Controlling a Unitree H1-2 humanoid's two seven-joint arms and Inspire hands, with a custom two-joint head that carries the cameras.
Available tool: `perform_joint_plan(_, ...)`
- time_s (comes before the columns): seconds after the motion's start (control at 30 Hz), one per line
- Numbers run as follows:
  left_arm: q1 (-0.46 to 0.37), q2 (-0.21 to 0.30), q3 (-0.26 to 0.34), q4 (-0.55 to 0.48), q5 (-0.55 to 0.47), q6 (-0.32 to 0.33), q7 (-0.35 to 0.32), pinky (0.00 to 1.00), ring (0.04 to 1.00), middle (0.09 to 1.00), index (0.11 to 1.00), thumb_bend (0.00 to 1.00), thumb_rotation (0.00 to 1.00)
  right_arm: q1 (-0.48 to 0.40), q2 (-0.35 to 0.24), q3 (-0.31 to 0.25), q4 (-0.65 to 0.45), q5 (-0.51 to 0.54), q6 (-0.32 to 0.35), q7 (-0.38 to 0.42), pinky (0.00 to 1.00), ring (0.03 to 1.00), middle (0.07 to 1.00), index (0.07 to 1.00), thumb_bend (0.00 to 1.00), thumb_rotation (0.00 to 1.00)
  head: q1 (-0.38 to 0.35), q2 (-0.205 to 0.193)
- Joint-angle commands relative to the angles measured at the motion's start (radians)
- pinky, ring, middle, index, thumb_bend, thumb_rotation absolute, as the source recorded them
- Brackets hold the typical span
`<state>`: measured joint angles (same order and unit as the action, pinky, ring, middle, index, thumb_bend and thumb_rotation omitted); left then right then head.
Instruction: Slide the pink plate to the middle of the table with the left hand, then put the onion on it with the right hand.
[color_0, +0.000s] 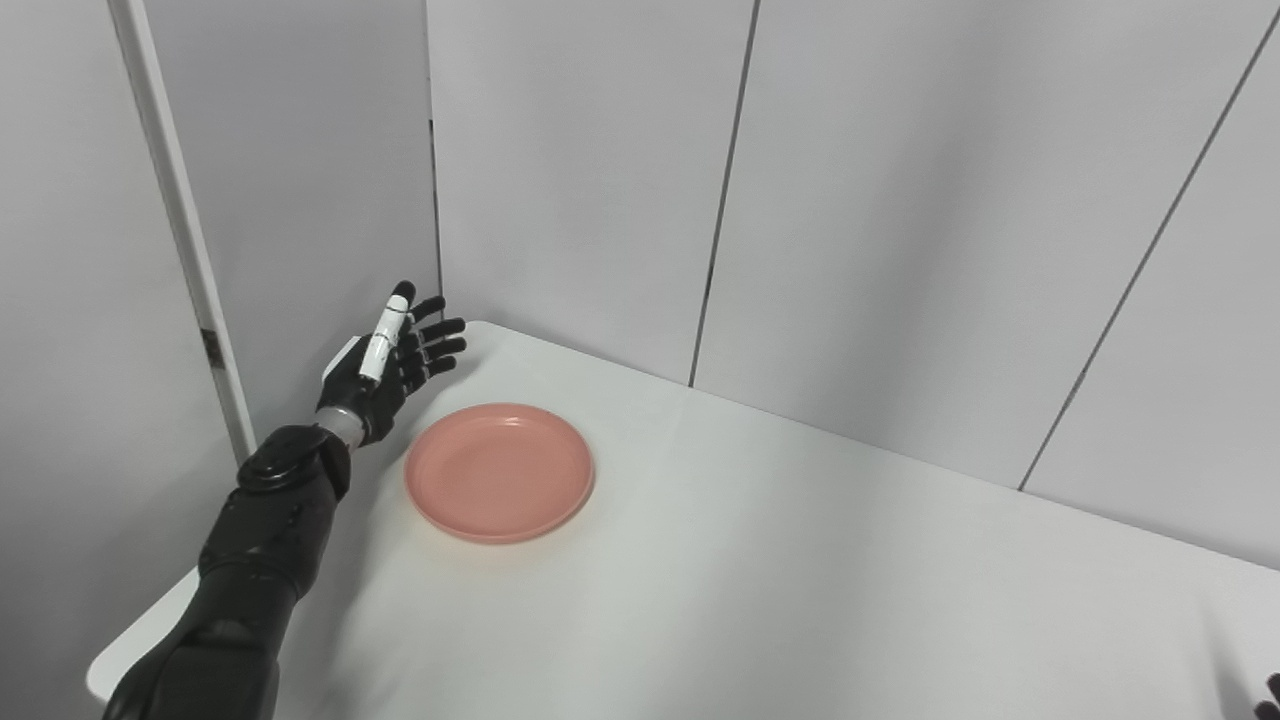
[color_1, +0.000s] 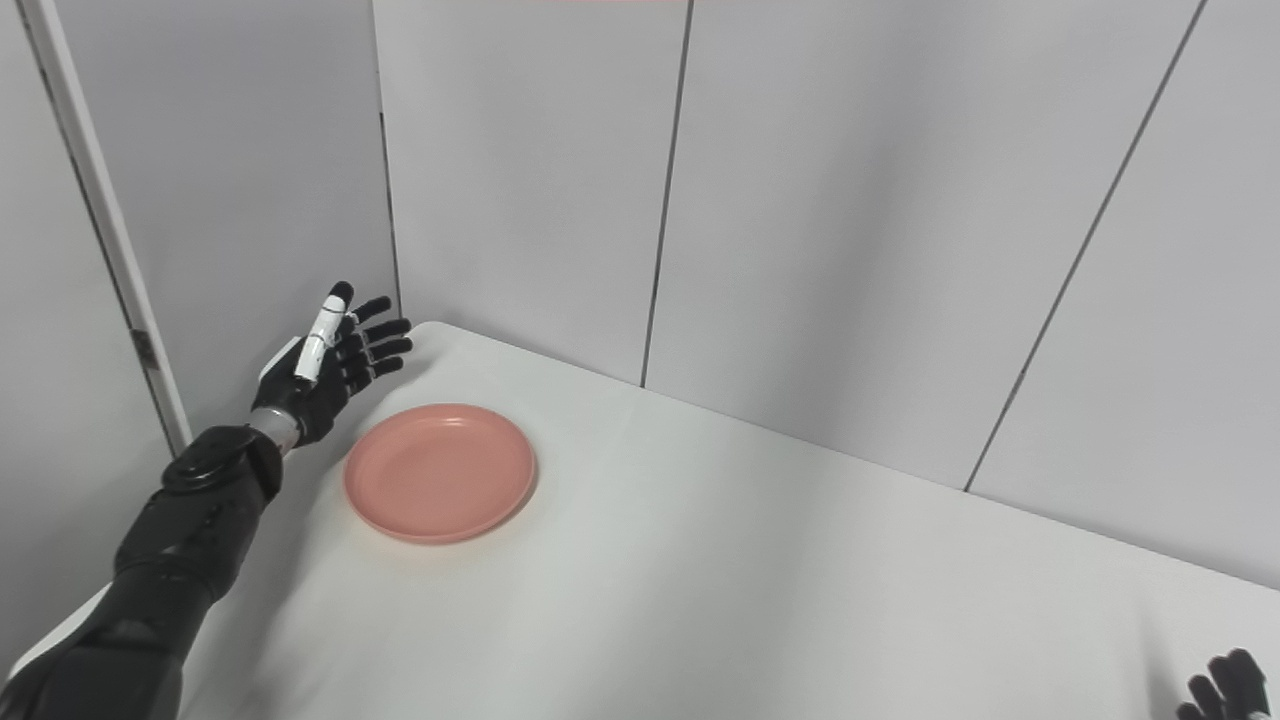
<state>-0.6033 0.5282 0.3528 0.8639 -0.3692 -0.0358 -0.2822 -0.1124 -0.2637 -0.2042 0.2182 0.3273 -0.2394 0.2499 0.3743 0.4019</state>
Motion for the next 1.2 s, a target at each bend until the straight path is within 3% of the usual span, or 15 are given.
perform_joint_plan(0.0,-0.056,0.045,0.005,0.005,0.002,-0.067,-0.01,0.86,0.812,0.79,0.834,0.74,0.89,0.108,0.032,0.008,0.063,0.009,0.027,0.005,1.0,1.0,1.0,1.0,0.82,1.0,-0.002,0.003)
perform_joint_plan(0.3,-0.067,0.025,0.035,0.091,-0.018,-0.086,0.011,0.85,0.796,0.781,0.838,0.73,0.88,0.115,0.032,0.006,0.044,0.006,0.045,-0.006,1.0,0.998,1.0,1.0,0.82,1.0,-0.007,0.011)
perform_joint_plan(0.63,-0.097,0.018,0.067,0.241,-0.041,-0.176,0.0,0.85,0.823,0.8,0.838,0.73,0.88,0.119,0.027,0.006,0.039,0.002,0.047,-0.005,1.0,0.992,1.0,1.0,0.8,1.0,-0.008,0.015)
perform_joint_plan(0.93,-0.085,-0.015,0.062,0.217,-0.05,-0.165,0.008,0.81,0.785,0.758,0.802,0.71,0.9,0.115,0.03,0.009,0.037,-0.003,0.052,-0.01,1.0,0.992,1.0,1.0,0.82,1.0,-0.011,0.015)
perform_joint_plan(1.17,-0.067,-0.047,0.037,0.173,-0.041,-0.149,-0.01,0.79,0.788,0.778,0.791,0.75,0.89,0.115,0.035,0.011,0.034,-0.009,0.051,-0.015,1.0,0.995,1.0,1.0,0.83,1.0,-0.015,0.017)
